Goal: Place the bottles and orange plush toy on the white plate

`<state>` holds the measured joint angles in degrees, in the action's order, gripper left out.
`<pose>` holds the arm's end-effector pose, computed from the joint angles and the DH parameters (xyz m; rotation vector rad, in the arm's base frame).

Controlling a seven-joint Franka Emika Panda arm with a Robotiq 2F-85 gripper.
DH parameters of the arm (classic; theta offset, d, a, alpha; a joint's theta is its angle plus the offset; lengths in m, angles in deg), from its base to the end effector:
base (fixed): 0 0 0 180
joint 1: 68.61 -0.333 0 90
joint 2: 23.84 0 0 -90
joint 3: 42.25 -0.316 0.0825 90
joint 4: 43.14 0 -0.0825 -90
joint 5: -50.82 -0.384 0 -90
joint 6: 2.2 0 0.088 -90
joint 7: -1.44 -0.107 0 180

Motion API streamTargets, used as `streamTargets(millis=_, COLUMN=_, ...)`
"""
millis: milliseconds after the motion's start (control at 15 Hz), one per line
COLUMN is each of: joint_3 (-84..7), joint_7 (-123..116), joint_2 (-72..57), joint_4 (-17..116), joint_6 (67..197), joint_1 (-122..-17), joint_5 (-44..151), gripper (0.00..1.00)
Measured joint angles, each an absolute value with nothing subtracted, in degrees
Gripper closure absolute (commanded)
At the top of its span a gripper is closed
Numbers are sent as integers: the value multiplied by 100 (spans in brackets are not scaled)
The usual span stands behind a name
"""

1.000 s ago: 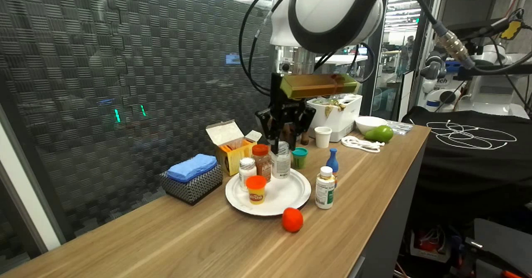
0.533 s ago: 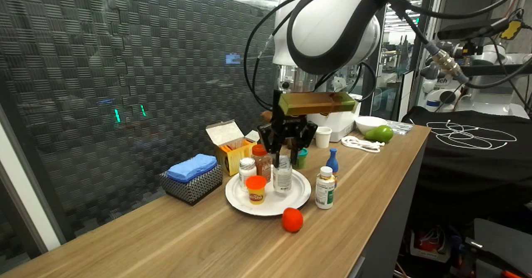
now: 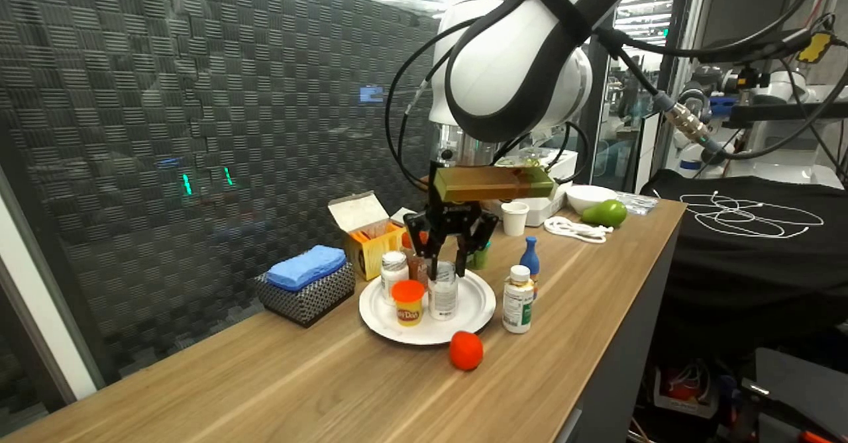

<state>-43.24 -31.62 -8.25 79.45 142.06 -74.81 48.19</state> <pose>0.5763 0.0721 0.2870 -2.9798 0.7422 -0.1354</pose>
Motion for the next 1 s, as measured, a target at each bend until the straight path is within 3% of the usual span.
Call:
streamTargets(millis=800, joint_3=-4394, joint_7=-3144, joint_2=-615, joint_4=7677, joint_6=14296, joint_1=-7584, joint_5=4556, gripper=81)
streamTargets(millis=867, joint_3=-4394, joint_7=-3142, joint_2=-614, joint_4=7676, joint_6=14296, joint_1=-7595, joint_5=4556, gripper=31)
streamTargets(millis=1000, joint_3=-4395, joint_7=-3097, joint_2=-614, joint_4=7676, joint_6=14291, joint_1=-7616, joint_5=4556, gripper=23)
